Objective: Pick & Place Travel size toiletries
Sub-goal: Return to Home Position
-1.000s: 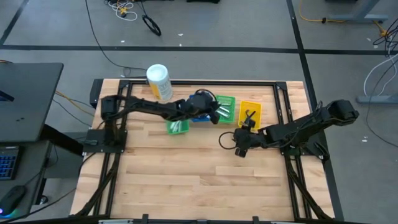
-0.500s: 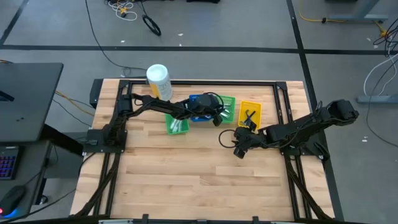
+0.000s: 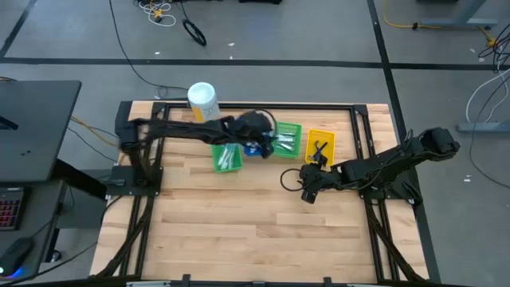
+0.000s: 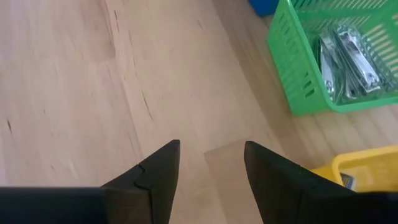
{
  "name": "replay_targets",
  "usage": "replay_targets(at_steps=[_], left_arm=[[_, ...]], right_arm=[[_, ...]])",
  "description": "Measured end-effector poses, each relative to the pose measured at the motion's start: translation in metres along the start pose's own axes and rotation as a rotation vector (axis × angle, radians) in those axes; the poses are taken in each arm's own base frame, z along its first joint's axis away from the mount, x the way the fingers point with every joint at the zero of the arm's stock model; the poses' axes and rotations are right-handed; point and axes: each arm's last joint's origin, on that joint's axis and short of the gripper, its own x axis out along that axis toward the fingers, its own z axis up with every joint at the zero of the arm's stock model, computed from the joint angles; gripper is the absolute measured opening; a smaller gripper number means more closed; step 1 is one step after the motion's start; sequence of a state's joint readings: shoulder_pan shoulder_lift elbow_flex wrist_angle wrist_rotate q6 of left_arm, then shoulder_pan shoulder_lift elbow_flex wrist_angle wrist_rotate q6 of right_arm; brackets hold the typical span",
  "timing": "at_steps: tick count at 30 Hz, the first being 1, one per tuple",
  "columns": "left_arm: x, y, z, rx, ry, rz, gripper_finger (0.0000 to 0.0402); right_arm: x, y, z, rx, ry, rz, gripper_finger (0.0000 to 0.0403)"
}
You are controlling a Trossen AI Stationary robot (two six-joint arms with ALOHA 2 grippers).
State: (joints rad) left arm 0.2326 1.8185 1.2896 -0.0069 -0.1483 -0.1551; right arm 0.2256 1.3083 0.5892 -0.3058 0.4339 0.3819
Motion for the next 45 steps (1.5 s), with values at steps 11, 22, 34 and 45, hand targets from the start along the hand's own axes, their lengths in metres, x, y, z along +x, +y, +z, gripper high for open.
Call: replay_targets(at_steps=[11, 22, 34, 45], left_arm=[[-0.174, -0.033, 0.008, 0.239, 0.052, 0.193, 0.0163], [-0.246, -0.011, -0.103, 0.180, -0.192, -0.041, 0.0144], [-0.255, 0.019, -0.168, 0.104, -0.586, -0.126, 0.0144], [-0.247, 0.024, -0.191, 0.125, -0.639, -0.139, 0.0143]], right_arm=[[-0.013, 0.006, 0.016, 0.077, -0.109, 0.262, 0.0190], [-0.090, -0.021, 0.033, -0.140, -0.500, 0.483, 0.0190], [-0.123, -0.053, -0.017, -0.287, -0.732, 0.583, 0.0190], [-0.093, -0.061, -0.071, -0.232, -0.903, 0.582, 0.0190]])
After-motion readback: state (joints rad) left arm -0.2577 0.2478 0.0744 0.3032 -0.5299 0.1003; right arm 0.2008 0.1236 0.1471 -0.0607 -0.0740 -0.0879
